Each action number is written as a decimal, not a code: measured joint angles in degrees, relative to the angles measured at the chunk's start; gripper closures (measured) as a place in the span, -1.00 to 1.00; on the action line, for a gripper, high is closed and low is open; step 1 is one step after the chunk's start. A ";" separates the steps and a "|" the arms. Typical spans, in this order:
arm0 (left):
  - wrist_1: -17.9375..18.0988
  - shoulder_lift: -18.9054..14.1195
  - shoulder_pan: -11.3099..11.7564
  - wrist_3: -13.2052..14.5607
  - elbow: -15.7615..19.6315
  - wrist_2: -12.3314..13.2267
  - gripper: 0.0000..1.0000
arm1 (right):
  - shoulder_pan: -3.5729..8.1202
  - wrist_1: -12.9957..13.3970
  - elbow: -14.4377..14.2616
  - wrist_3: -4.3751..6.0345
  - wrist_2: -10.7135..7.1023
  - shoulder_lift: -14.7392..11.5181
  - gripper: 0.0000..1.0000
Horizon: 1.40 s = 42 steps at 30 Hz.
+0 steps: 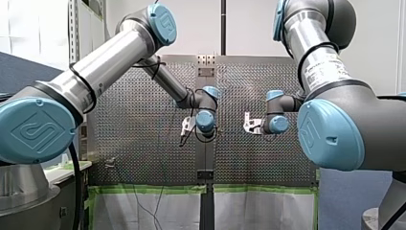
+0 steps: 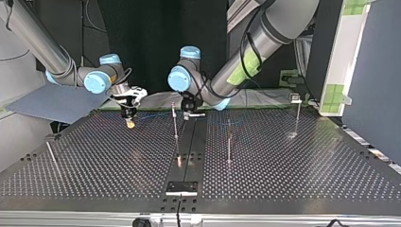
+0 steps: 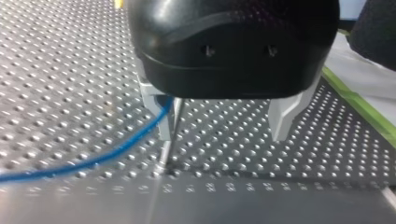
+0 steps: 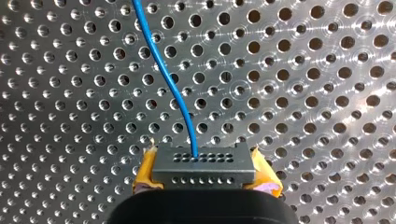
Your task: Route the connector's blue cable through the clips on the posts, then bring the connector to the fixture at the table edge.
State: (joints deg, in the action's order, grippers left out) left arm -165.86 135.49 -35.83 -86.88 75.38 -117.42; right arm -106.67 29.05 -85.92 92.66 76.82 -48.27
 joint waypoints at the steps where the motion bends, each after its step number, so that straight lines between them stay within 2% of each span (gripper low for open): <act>1: 0.39 -0.48 -0.13 -0.03 0.49 -0.15 -0.98 | -0.03 -0.04 0.00 0.00 0.00 0.00 1.00; 11: 4.27 -4.56 -1.58 -1.21 4.88 0.45 -0.98 | -0.23 -0.81 0.00 -0.17 0.00 0.01 1.00; 19: 4.16 -5.01 -3.78 -2.04 8.05 1.73 -0.98 | -0.32 -1.12 0.00 -0.27 0.00 -0.01 1.00; 29: 2.81 -5.03 -5.16 -3.38 8.52 1.94 -0.98 | -0.41 -1.34 0.01 -0.35 0.00 0.02 1.00; 42: 3.09 -5.03 -5.33 -3.81 8.54 1.65 -0.98 | -0.42 -1.36 0.01 -0.36 0.00 0.02 1.00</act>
State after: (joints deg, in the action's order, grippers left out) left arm -162.77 130.46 -41.15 -90.70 83.91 -115.77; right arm -107.10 27.70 -85.91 92.30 76.82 -48.25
